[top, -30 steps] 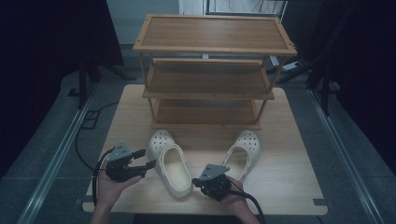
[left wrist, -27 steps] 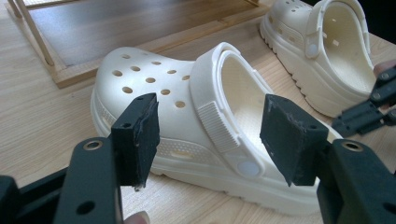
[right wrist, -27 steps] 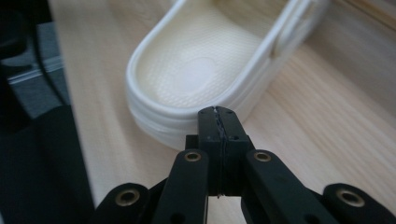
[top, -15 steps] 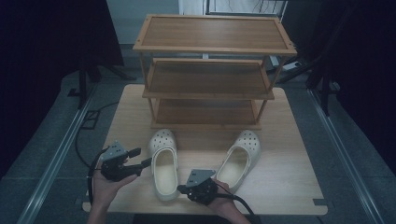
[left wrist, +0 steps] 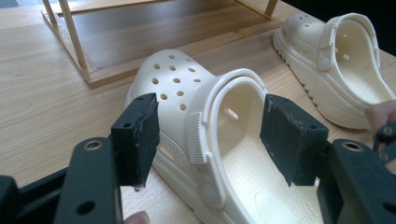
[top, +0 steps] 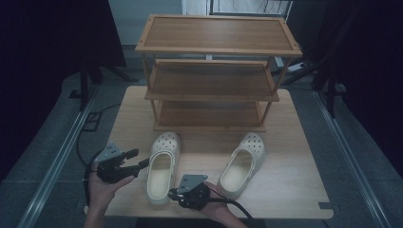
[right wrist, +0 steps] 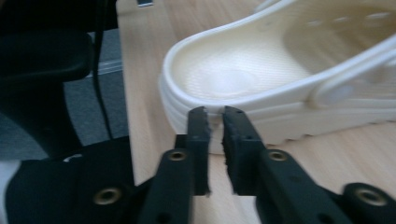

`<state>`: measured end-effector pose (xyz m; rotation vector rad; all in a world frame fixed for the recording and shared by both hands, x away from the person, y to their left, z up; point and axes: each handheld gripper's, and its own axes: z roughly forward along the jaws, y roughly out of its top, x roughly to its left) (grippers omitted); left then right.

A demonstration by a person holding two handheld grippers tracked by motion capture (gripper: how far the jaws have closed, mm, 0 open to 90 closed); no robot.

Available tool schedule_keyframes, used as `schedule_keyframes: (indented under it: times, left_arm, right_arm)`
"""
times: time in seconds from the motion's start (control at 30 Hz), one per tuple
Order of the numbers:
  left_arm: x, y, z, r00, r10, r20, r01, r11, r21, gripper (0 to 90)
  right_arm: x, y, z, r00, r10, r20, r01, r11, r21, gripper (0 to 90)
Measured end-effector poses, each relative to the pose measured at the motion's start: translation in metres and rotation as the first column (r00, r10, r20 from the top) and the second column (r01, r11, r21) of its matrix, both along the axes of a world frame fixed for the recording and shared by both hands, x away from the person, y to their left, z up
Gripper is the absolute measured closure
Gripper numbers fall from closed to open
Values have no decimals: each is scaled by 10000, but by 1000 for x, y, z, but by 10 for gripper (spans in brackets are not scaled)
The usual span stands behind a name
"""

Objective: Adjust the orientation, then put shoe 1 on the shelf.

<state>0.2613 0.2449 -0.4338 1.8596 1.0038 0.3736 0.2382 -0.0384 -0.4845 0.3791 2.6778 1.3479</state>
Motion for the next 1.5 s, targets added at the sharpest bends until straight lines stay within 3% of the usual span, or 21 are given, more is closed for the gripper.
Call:
schedule_keyframes:
  times: [0.07, 0.17, 0.2, 0.27, 0.33, 0.4, 0.43, 0.57, 0.8, 0.93, 0.97, 1.0, 1.03, 1.13, 1.17, 1.2, 1.3, 1.33, 1.4, 1.43, 1.5]
  left_arm:
    - [1, 1, 1, 10000, -5, 39, 5, 10000, -32, 377]
    - [2, 2, 1, 10000, 43, 39, -43, 10000, -43, 377]
    - [2, 1, 1, 10000, 37, 43, -37, 10000, -19, 377]
    - [2, 0, 1, 10000, 6, 61, -6, 10000, -13, 377]
    - [1, -4, 2, 9999, -102, 94, 101, 9999, 42, 377]
    - [0, -7, 2, 9998, -178, 112, 177, 9998, 99, 376]
    - [0, -8, 2, 9997, -215, 117, 214, 9997, 128, 375]
    - [-1, -12, 7, 9989, -413, 206, 407, 9988, 289, 375]
    - [3, -13, 17, 9947, -904, 485, 870, 9939, 675, 371]
    - [8, -16, 23, 9897, -1277, 642, 1210, 9876, 1002, 368]
    - [12, -20, 28, 9870, -1491, 595, 1396, 9803, 1399, 367]
    - [12, -20, 28, 9870, -1491, 595, 1396, 9803, 1399, 368]
    - [15, -23, 34, 9848, -1639, 577, 1512, 9719, 1803, 367]
    - [20, -26, 39, 9795, -1967, 447, 1838, 9615, 2041, 358]
    - [25, -30, 43, 9721, -2326, 315, 2170, 9418, 2565, 358]
    - [25, -30, 43, 9721, -2326, 315, 2170, 9418, 2565, 358]
    - [34, -36, 44, 9479, -3184, 134, 2963, 8960, 3309, 376]
    - [36, -37, 44, 9408, -3390, 96, 3152, 8845, 3439, 376]
    - [44, -42, 43, 9263, -3762, -204, 3527, 8470, 3978, 396]
    - [44, -42, 43, 9263, -3762, -204, 3527, 8470, 3978, 403]
    - [51, -46, 41, 9135, -4030, -549, 3873, 8205, 4205, 406]
  right_arm:
    - [2, -17, 5, 9991, -341, 238, 336, 9992, 231, 697]
    - [6, -34, 9, 9965, -778, 318, 762, 9959, 480, 678]
    - [11, -52, 12, 9909, -1328, 225, 1308, 9886, 741, 662]
    - [12, -59, 13, 9876, -1551, 244, 1526, 9849, 819, 656]
    - [14, -83, 17, 9746, -2227, 248, 2192, 9704, 1014, 623]
    - [14, -87, 18, 9719, -2339, 259, 2302, 9676, 1035, 615]
    - [15, -98, 18, 9657, -2587, 205, 2552, 9612, 1049, 608]
    - [16, -110, 16, 9594, -2820, 93, 2796, 9546, 1029, 604]
    - [14, -119, 19, 9566, -2906, 194, 2873, 9526, 998, 592]
    - [14, -123, 20, 9539, -2996, 197, 2962, 9498, 1010, 586]
    - [14, -123, 20, 9535, -3009, 177, 2977, 9493, 1012, 584]
    - [15, -123, 21, 9530, -3026, 160, 2996, 9488, 1005, 583]
    - [15, -124, 21, 9523, -3046, 165, 3015, 9482, 999, 582]
    - [15, -124, 21, 9518, -3061, 177, 3031, 9480, 974, 579]
    - [15, -124, 21, 9514, -3076, 164, 3047, 9476, 962, 579]
    - [15, -124, 21, 9514, -3076, 164, 3047, 9476, 962, 579]
    - [16, -125, 20, 9468, -3218, 73, 3201, 9437, 840, 580]
    - [16, -125, 20, 9468, -3218, 73, 3201, 9437, 840, 580]
    - [18, -125, 18, 9402, -3405, -43, 3400, 9380, 674, 580]
    - [18, -125, 18, 9387, -3446, -100, 3445, 9365, 663, 580]
    - [19, -126, 18, 9383, -3457, -135, 3458, 9359, 675, 580]
